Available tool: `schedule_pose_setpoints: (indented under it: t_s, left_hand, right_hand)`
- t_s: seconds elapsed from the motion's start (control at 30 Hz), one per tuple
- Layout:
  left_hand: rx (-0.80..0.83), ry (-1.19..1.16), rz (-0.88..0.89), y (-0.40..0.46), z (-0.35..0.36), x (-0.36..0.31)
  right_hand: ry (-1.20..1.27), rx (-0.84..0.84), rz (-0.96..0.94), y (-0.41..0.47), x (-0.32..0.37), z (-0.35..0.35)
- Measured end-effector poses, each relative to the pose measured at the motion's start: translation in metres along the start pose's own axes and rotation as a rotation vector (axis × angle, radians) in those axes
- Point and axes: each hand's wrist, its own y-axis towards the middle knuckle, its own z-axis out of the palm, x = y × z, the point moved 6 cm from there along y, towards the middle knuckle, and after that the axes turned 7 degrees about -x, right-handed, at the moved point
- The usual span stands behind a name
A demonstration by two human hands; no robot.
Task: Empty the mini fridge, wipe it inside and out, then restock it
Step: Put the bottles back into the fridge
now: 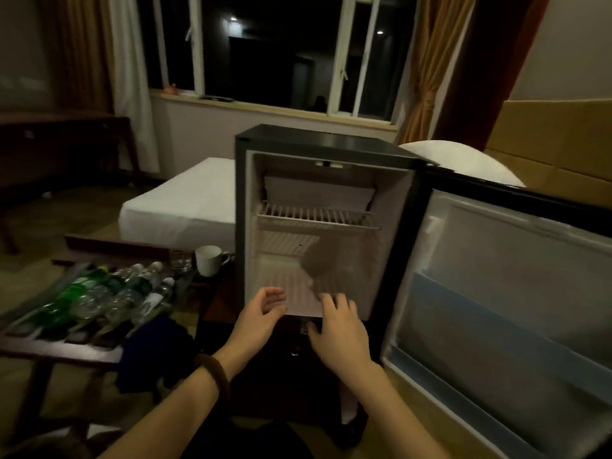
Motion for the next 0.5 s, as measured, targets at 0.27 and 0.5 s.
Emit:
schedule_pose_setpoints:
  t_s: [0.27,0.5]
  left_hand:
    - [-0.22,-0.008,-0.143,0.057,-0.145,0.08]
    - [-0.475,0.145,-0.213,0.102,-0.266,0.143]
  right_hand:
    - [0.248,0.192,-0.166,0.066,0.104,0.109]
    - [0.418,0.384,-0.15,0.111,0.182,0.222]
